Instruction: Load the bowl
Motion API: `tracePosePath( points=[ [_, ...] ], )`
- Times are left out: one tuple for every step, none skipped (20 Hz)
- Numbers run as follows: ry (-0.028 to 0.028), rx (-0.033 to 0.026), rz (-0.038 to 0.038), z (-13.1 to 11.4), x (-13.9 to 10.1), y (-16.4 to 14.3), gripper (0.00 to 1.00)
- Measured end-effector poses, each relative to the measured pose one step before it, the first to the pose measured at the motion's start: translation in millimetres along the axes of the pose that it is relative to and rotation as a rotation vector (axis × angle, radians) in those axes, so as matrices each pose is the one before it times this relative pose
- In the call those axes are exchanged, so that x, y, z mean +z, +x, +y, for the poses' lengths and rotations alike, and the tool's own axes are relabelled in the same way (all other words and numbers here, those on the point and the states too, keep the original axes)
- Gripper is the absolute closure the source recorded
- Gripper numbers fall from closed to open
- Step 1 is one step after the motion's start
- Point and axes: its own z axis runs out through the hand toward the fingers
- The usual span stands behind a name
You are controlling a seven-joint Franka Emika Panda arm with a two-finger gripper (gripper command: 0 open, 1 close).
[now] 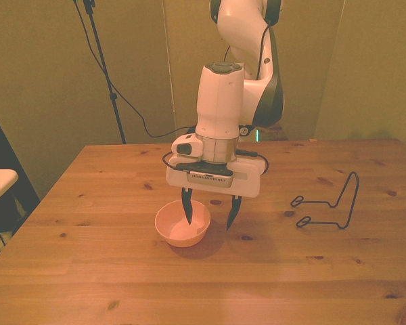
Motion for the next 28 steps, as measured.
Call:
tracePosePath(
  points=[
    [-0.00024, 0.00123, -0.00061, 0.30, 0.38, 0.18, 1.00],
    [-0.00039, 0.00105, -0.00048, 0.31, 0.39, 0.20, 1.00],
    [-0.00100, 0.00081, -0.00051, 0.40, 0.68, 0.20, 1.00],
    [-0.00127, 0.00111, -0.00064, 0.55, 0.87, 0.30, 1.00],
    [-0.00160, 0.00136, -0.00050, 0.74, 0.95, 0.46, 1.00],
    [-0.00157, 0.00143, -0.00049, 0.73, 0.92, 0.47, 1.00],
    [-0.00112, 0.00155, -0.00060, 0.72, 0.81, 0.48, 1.00],
    [-0.00072, 0.00124, -0.00062, 0.54, 0.61, 0.37, 1.00],
    [-0.00012, 0.00114, -0.00072, 0.33, 0.39, 0.22, 1.00],
    [0.00029, 0.00148, -0.00086, 0.35, 0.26, 0.27, 1.00],
    [0.00029, 0.00142, -0.00072, 0.38, 0.20, 0.33, 1.00],
    [0.00005, 0.00111, -0.00051, 0.41, 0.19, 0.34, 1.00],
    [-0.00006, 0.00095, -0.00040, 0.38, 0.21, 0.34, 1.00],
    [0.00012, 0.00116, -0.00065, 0.22, 0.27, 0.20, 1.00],
    [0.00085, 0.00166, -0.00148, 0.05, 0.30, 0.06, 1.00],
    [0.00176, 0.00259, -0.00219, -0.05, 0.29, 0.06, 1.00],
    [0.00218, 0.00260, -0.00237, -0.10, 0.19, 0.06, 1.00],
    [0.00191, 0.00148, -0.00175, -0.15, -0.02, 0.10, 1.00],
    [0.00161, 0.00095, -0.00065, -0.17, -0.29, 0.20, 1.00],
    [0.00106, 0.00071, 0.00042, -0.21, -0.52, 0.38, 1.00],
    [0.00134, 0.00062, 0.00106, -0.38, -0.93, 0.70, 1.00],
    [0.00152, 0.00060, 0.00165, -0.65, -1.81, 1.36, 1.00],
    [-0.00012, 0.00160, -0.00021, -0.38, -1.86, 1.51, 1.00],
    [0.00117, 0.00263, -0.00036, -0.26, -1.61, 1.39, 1.00],
    [0.00238, 0.00447, -0.00350, -0.01, -1.25, 1.09, 1.00],
    [0.00677, 0.00474, -0.01154, 0.07, -1.43, 0.71, 1.00],
    [0.00938, 0.00216, -0.01207, -0.04, -2.45, 0.58, 1.00],
    [0.01182, 0.00088, -0.01432, -0.20, -3.56, 0.23, 1.00]
  ],
)
